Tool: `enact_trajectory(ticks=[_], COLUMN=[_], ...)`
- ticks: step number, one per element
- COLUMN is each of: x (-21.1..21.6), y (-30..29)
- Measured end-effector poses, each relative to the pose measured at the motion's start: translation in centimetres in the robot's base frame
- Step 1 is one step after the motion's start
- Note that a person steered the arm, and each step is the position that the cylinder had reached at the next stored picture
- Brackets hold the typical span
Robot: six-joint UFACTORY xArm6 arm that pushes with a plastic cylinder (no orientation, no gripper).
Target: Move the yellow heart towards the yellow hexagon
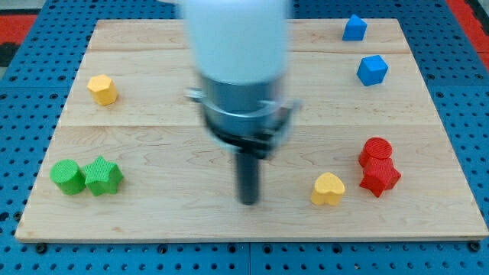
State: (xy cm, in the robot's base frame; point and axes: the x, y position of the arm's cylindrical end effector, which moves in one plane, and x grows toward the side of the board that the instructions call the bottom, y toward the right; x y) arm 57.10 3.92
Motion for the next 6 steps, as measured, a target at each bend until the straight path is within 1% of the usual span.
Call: enact_trajectory(ticks=[1, 2, 3, 4, 5, 6], x=[0.0, 1.1, 4.7, 2.7, -0.3, -0.3], y=[9.4, 12.4, 12.4, 17.7, 21.5, 15.6])
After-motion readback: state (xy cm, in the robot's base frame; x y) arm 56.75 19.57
